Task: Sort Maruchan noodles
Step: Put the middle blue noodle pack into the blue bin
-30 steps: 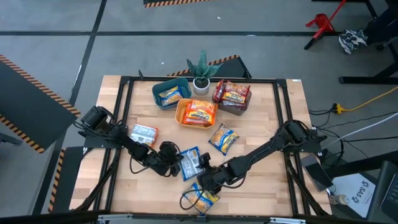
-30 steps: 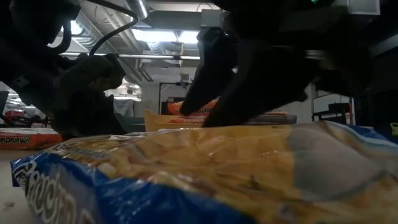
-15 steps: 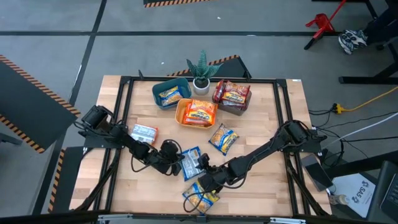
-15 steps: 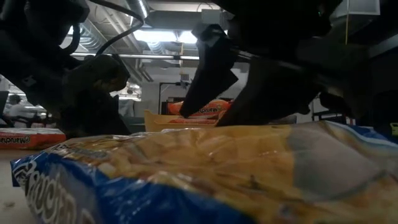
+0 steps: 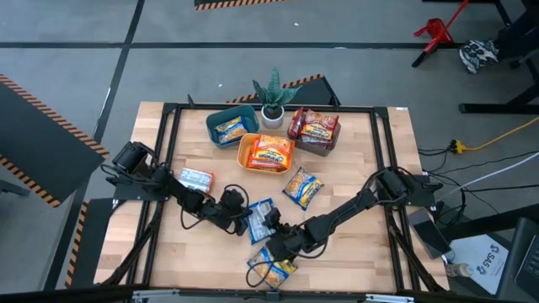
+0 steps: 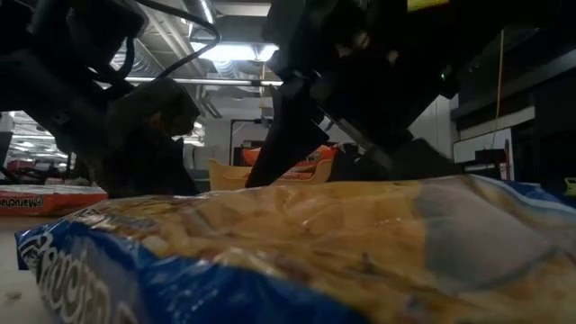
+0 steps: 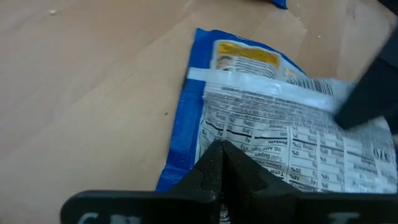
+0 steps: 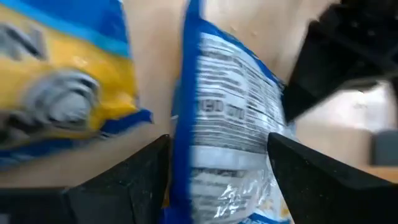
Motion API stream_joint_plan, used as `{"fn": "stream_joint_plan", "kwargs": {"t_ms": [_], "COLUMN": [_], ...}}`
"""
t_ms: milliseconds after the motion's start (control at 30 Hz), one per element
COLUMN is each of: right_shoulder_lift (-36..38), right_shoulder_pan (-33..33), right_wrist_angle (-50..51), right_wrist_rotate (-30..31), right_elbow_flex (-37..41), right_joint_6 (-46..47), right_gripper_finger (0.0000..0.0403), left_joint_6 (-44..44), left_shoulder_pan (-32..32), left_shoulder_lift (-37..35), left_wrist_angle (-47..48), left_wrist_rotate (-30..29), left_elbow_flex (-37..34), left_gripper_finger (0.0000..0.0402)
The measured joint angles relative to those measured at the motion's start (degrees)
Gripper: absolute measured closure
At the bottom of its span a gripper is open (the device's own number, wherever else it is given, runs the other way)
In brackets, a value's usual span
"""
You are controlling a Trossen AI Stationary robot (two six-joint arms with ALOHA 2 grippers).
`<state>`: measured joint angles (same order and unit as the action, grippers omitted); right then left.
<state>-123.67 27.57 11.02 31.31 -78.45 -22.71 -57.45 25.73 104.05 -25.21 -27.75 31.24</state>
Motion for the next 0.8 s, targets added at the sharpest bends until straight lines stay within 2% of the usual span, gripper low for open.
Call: {"fn": "stream_joint_plan", "kwargs": {"t_ms": [167, 467, 600, 800], "right_shoulder_lift": [-0.1, -0.2, -0.3, -0.3], "right_shoulder_pan": [-0.1, -0.1, 0.6, 1.3], "right_wrist_angle": [0.8, 4.0, 7.2, 10.4], "right_wrist_rotate": [3.1, 6.8, 7.1, 10.9], "right_elbow_flex": [0.2, -1.4, -4.2, -7.9], "right_joint_6": [-0.1, 1.2, 1.3, 1.9], "right_gripper_finger": [0.0165, 0.0272, 0.0285, 0.0282], "left_joint_6": [1.8, 5.3, 5.8, 8.3], "left_shoulder_pan": [-0.7, -0.4, -0.2, -0.2], "left_shoulder_lift": [0.0, -1.0, -5.7, -17.8], "left_wrist_angle": [-1.4, -4.5, -1.4, 5.2], "left_wrist_rotate": [2.2, 4.6, 7.4, 6.4], "left_elbow_flex": [-0.1, -0.4, -0.5, -0.4], "left_gripper_finger": [0.0401, 0.0401, 0.0401, 0.0401]}}
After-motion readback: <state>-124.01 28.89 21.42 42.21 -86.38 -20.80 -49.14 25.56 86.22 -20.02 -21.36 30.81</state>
